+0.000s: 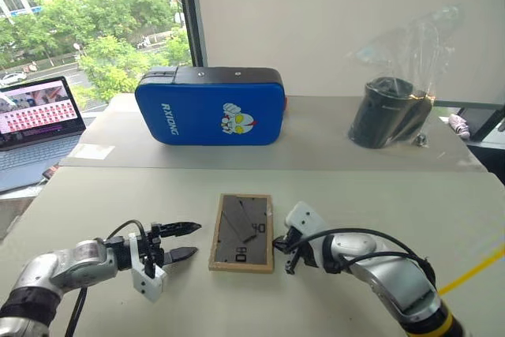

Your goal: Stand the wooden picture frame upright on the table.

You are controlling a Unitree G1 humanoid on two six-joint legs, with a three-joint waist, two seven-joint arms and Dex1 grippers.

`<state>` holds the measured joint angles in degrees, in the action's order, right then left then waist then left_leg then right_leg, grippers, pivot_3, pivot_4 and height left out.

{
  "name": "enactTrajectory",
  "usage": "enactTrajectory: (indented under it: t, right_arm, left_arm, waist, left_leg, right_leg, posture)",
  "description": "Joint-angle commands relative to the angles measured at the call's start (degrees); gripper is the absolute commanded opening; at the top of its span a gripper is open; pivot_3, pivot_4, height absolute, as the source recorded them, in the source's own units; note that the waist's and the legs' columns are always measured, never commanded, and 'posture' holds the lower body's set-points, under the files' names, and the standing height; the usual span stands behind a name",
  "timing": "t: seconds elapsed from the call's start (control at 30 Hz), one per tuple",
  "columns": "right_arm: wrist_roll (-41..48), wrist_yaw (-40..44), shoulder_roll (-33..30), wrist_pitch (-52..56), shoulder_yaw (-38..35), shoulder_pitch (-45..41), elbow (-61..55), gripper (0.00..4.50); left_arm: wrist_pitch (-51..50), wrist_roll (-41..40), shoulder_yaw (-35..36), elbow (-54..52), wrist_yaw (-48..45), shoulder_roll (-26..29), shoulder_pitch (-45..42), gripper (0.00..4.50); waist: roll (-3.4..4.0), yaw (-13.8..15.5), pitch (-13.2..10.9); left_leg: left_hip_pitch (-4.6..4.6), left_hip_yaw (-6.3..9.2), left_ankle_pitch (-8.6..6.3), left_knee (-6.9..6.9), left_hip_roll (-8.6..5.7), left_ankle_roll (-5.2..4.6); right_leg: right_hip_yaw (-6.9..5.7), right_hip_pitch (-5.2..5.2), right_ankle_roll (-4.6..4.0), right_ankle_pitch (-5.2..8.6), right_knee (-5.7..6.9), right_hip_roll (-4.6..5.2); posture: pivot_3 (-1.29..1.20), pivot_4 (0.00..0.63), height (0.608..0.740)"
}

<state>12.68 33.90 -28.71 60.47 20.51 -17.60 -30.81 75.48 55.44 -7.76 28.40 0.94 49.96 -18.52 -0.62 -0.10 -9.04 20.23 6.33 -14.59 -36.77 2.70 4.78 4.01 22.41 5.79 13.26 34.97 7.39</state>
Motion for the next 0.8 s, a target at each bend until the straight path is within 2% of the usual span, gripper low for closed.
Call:
enactTrajectory:
  t: [0.03,0.13,0.3,0.5,0.6,0.63,0.67,0.7,0.8]
  right_arm:
    - [0.8,-0.5,1.1,0.8,1.3,-1.5,0.1,0.0]
    - [0.6,-1.0,1.4,1.1,1.2,-1.8,0.3,0.0]
    - [0.4,-1.5,1.5,1.1,1.2,-1.9,0.7,0.0]
    - [0.4,-2.2,1.9,1.1,0.9,-2.3,1.0,0.0]
    - [0.5,-2.3,1.8,1.0,0.9,-2.1,1.0,0.0]
    - [0.5,-2.3,1.8,1.0,0.8,-2.1,1.0,0.0]
    - [0.4,-2.5,1.7,1.1,0.5,-1.9,1.1,0.0]
    - [0.6,-2.6,1.8,1.3,0.0,-1.9,1.2,0.0]
    - [0.9,-2.4,0.9,0.9,-1.8,-2.1,1.6,0.0]
  left_arm:
    - [-0.2,11.4,-10.6,4.5,6.6,-3.1,-2.6,3.74]
    - [0.1,11.8,-14.0,6.4,8.9,-5.3,-5.8,3.74]
    - [-0.4,13.0,-18.3,7.8,11.7,-6.4,-8.7,3.74]
    - [0.4,8.8,-20.7,10.0,10.2,-7.0,-11.3,3.74]
    - [0.9,7.6,-21.2,10.0,10.2,-6.2,-11.0,3.07]
    - [1.3,7.6,-21.4,9.8,10.2,-5.5,-10.7,2.6]
    - [1.3,7.5,-21.5,9.4,10.1,-4.9,-10.3,2.5]
    - [1.3,7.3,-21.5,9.0,10.0,-4.5,-10.0,1.74]
    - [0.7,6.1,-21.9,8.5,9.6,-4.2,-9.5,1.31]
  waist:
    - [0.31,0.3,0.2]
    - [0.58,0.8,0.5]
    - [0.62,1.0,0.5]
    - [0.62,0.8,0.5]
    - [0.61,0.7,0.5]
    - [0.61,0.6,0.5]
    - [0.55,0.5,0.5]
    - [0.55,0.4,0.5]
    - [0.37,0.3,0.5]
  left_leg:
    - [-0.07,0.0,0.0,0.0,0.0,0.01]
    - [-0.1,-0.01,0.0,0.0,-0.01,0.02]
    - [-0.08,0.0,0.02,0.0,-0.02,0.04]
    - [-0.07,-0.01,0.02,0.0,-0.03,0.05]
    - [-0.05,0.0,0.02,0.0,-0.02,0.04]
    - [-0.04,0.0,0.01,0.01,-0.02,0.05]
    - [-0.03,0.0,0.01,0.01,-0.02,0.05]
    - [-0.02,0.0,0.01,0.06,-0.02,0.05]
    - [-0.02,0.0,0.01,0.08,-0.01,0.05]
  right_leg:
    - [0.0,-0.09,0.05,0.03,-0.01,0.0]
    - [0.01,-0.13,0.08,0.05,0.02,0.0]
    - [0.02,-0.13,0.11,0.05,0.0,0.0]
    - [0.02,-0.12,0.12,0.06,-0.01,0.0]
    - [0.02,-0.08,0.13,0.07,-0.01,0.0]
    - [0.02,-0.06,0.14,0.07,-0.02,0.0]
    - [0.02,-0.05,0.14,0.07,-0.02,0.0]
    - [0.01,-0.03,0.15,0.09,-0.02,0.0]
    - [0.01,-0.02,0.16,0.1,-0.03,0.0]
  posture:
    - [0.0,0.15,0.74]
    - [0.0,0.15,0.74]
    - [0.0,0.15,0.74]
    - [0.0,0.15,0.74]
    - [0.0,0.15,0.74]
    - [0.0,0.15,0.74]
    - [0.0,0.15,0.74]
    - [0.0,0.15,0.74]
    - [0.0,0.15,0.74]
